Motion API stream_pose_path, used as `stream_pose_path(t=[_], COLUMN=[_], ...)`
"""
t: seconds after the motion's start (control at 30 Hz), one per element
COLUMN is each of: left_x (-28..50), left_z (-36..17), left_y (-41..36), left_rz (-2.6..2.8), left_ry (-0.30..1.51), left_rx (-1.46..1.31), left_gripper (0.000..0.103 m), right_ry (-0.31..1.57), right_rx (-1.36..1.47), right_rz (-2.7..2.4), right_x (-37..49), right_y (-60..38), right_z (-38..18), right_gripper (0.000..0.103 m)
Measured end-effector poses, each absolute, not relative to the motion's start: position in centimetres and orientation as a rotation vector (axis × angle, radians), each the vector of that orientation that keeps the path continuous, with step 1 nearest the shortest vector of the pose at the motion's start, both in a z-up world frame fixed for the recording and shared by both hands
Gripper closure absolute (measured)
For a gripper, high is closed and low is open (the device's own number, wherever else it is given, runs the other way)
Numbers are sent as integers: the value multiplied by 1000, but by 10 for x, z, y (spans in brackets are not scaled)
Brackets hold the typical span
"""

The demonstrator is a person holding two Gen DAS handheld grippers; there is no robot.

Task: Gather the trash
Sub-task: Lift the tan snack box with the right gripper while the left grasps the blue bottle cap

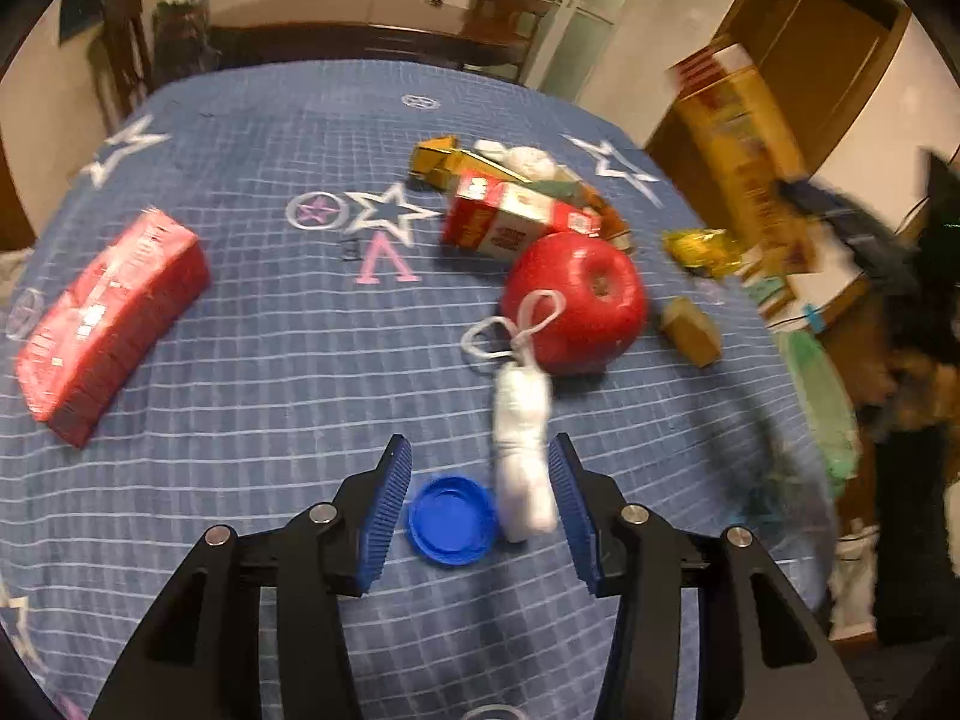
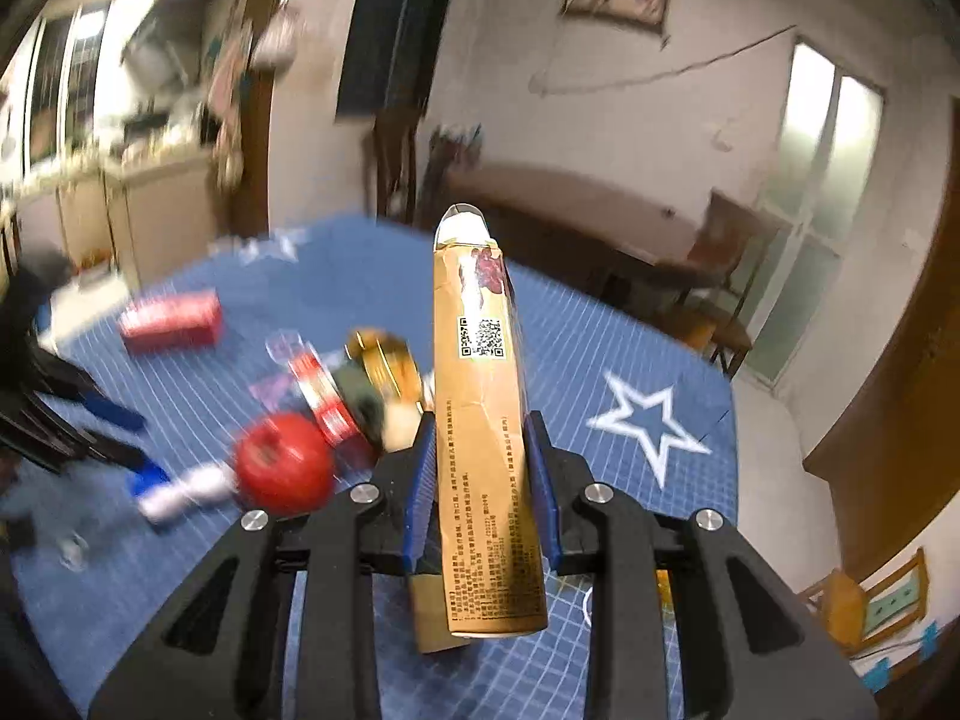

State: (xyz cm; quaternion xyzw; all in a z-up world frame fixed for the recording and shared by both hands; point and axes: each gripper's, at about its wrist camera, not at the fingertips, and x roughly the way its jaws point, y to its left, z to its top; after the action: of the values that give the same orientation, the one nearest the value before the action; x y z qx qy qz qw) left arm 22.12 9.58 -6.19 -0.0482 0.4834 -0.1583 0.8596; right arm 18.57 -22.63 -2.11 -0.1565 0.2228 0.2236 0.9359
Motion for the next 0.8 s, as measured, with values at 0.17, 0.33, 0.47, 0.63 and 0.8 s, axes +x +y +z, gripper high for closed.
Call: stream_pose_path(t=[0.17, 0.33, 0.47, 0.63, 0.8], left_x=[209, 183, 180, 197, 202], left_z=[-71, -89, -108, -112, -111], left_y=[87, 64, 61, 75, 78], left_rz=[-300, -275, -301, -359, -412], left_ry=[979, 911, 937, 939, 927], left_rx=[46, 325, 373, 283, 249], left_gripper=[49, 43, 43, 43, 55], right_ry=[356, 385, 470, 516, 551], right_rx=[-213, -129, -56, 38, 53], right_rz=[452, 478, 474, 445, 418], right_x=[118, 71, 56, 44, 39], right_y=[-245, -259, -269, -277, -273], right_z=[3, -18, -48, -67, -83], right_gripper=[75, 75, 75, 75, 75])
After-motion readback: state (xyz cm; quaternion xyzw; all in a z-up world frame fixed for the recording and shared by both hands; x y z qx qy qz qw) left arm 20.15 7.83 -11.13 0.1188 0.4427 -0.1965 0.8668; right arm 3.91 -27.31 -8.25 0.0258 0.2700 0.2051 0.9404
